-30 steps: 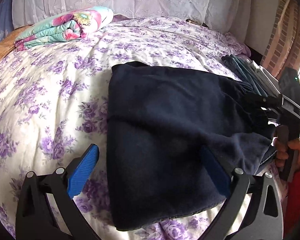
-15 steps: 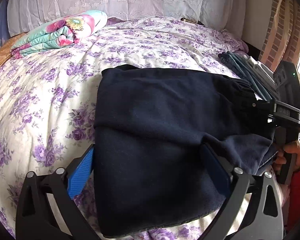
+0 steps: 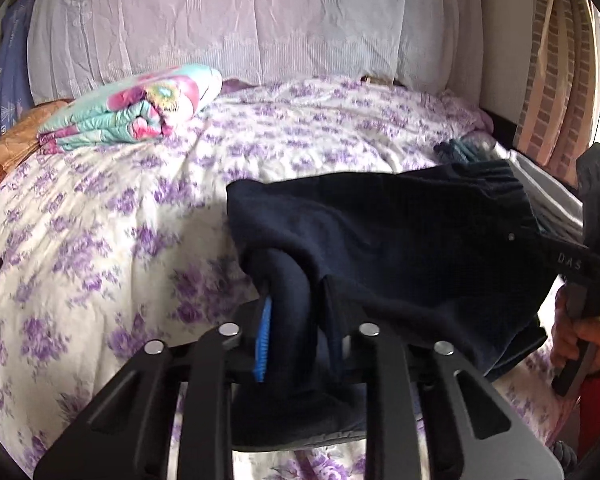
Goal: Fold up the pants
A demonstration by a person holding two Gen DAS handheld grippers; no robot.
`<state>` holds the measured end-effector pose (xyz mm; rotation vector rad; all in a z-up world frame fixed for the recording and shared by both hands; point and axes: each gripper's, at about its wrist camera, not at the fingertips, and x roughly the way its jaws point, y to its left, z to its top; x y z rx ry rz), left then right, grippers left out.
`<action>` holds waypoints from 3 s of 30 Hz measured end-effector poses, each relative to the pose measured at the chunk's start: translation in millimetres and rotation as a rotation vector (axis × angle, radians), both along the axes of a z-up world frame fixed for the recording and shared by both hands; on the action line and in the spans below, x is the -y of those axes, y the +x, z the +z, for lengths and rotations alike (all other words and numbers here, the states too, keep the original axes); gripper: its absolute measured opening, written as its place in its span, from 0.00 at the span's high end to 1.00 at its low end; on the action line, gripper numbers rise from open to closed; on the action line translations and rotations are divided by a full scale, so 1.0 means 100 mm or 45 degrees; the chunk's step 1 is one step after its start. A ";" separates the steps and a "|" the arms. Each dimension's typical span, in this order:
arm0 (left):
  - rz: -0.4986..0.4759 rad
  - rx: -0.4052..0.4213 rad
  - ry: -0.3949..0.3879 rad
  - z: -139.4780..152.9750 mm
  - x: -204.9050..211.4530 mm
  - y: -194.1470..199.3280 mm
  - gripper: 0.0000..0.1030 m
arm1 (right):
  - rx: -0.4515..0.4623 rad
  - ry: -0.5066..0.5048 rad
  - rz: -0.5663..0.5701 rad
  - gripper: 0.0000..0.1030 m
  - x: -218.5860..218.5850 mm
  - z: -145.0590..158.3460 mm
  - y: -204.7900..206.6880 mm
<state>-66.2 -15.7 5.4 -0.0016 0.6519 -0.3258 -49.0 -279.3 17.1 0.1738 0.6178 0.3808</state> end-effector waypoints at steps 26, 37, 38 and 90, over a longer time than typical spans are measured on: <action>-0.107 0.058 -0.029 0.56 0.08 0.58 0.84 | 0.063 0.030 -0.013 0.60 0.11 0.46 0.44; -0.031 0.221 0.102 1.13 0.38 2.65 0.84 | 0.192 0.019 -0.114 0.60 0.21 1.10 2.48; -0.019 0.222 0.123 1.09 0.42 2.89 0.84 | 0.185 0.016 -0.117 0.60 0.22 1.08 2.67; 0.267 0.254 0.164 0.47 0.53 2.64 0.05 | 0.136 -0.173 -0.583 0.04 -0.22 0.05 2.45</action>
